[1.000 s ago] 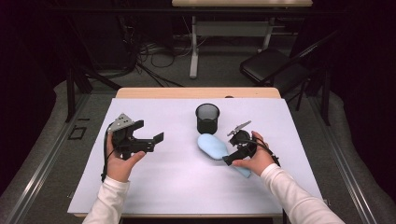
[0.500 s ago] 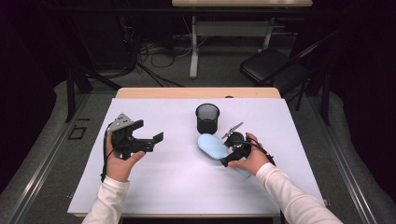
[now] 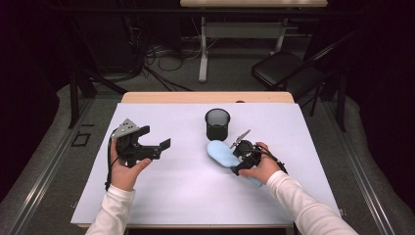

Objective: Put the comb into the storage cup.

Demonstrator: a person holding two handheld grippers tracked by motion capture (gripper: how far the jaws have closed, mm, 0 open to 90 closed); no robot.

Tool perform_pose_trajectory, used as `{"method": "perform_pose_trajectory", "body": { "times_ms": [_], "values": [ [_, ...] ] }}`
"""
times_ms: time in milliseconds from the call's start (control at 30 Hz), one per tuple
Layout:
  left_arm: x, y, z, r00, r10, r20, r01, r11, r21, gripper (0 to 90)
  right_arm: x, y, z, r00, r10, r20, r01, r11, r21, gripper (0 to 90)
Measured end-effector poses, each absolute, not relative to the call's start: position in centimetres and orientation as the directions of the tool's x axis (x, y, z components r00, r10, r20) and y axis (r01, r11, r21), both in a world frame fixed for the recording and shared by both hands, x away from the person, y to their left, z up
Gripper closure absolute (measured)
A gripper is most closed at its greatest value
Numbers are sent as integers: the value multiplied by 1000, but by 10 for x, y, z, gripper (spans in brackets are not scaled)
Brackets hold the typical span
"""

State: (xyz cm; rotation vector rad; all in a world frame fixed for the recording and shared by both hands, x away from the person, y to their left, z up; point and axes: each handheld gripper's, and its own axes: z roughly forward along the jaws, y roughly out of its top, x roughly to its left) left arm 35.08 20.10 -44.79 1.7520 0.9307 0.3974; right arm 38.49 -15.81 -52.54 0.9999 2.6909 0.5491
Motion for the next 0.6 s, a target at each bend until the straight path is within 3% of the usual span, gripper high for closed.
{"method": "perform_pose_trajectory", "body": {
  "times_ms": [333,600],
  "values": [
    [351,201,-448,641,749,-168,397,-136,908,20,386,-157,-526,-741,669,-57,596,694,404,399],
    [351,201,-448,641,748,-169,398,-137,907,20,388,-156,-529,-735,675,-61,609,697,378,423]
  ]
}}
